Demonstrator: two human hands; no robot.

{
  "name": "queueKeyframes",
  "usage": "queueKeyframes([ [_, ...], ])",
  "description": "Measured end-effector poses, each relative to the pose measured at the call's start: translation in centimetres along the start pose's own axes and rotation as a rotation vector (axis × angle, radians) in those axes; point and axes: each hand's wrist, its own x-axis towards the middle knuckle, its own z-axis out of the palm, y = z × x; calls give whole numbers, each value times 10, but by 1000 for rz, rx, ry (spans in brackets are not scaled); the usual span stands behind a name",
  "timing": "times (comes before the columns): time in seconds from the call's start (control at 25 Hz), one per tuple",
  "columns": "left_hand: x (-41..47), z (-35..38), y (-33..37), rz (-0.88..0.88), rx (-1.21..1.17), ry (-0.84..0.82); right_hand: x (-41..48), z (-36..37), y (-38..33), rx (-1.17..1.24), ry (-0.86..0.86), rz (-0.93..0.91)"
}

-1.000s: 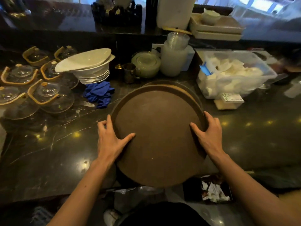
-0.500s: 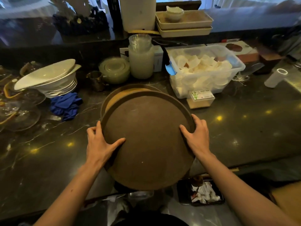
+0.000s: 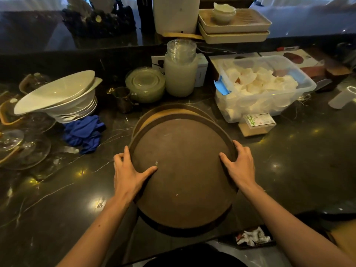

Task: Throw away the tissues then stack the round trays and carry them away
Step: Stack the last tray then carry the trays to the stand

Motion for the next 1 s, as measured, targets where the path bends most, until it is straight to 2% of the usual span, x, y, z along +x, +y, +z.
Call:
queueKeyframes([
  [0.48, 62, 36, 23, -168, -182, 200, 97, 24, -9, 215, -72, 75],
  [0.8, 103, 46, 19, -167, -149, 203, 135, 51, -19, 304, -140, 171],
  [1.0, 105, 49, 17, -205, -160, 175, 140, 60, -23, 323, -159, 129],
])
